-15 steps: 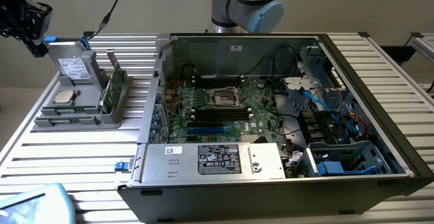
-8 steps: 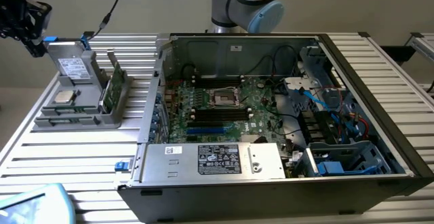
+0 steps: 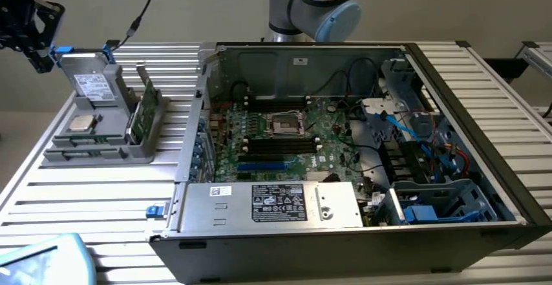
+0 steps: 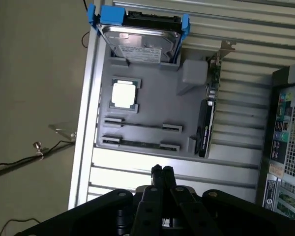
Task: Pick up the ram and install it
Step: 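Pick up the ram and move it above insertion slot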
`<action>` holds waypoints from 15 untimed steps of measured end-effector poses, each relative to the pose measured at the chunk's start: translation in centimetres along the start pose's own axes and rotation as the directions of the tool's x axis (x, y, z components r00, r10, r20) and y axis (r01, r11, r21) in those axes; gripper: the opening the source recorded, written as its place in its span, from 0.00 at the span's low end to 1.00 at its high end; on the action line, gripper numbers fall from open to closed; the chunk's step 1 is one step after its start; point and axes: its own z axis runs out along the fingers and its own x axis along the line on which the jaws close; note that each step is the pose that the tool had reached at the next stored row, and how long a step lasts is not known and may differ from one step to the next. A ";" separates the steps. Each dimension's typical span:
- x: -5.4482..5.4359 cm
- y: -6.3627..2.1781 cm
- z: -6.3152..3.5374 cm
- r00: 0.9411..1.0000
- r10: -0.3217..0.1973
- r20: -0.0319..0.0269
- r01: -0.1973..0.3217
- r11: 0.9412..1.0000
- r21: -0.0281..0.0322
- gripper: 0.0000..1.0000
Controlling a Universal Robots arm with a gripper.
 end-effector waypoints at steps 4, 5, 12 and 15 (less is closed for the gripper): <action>0.0 0.00 0.01 0.998 -0.061 -0.017 0.061 0.998 -0.001 0.11; 0.0 0.00 0.01 0.997 -0.079 -0.020 0.079 0.997 -0.001 0.11; 0.0 -0.01 0.04 0.979 -0.202 -0.040 0.202 0.979 -0.003 0.11; 0.0 -0.02 0.07 0.966 -0.254 -0.045 0.254 0.967 -0.003 0.11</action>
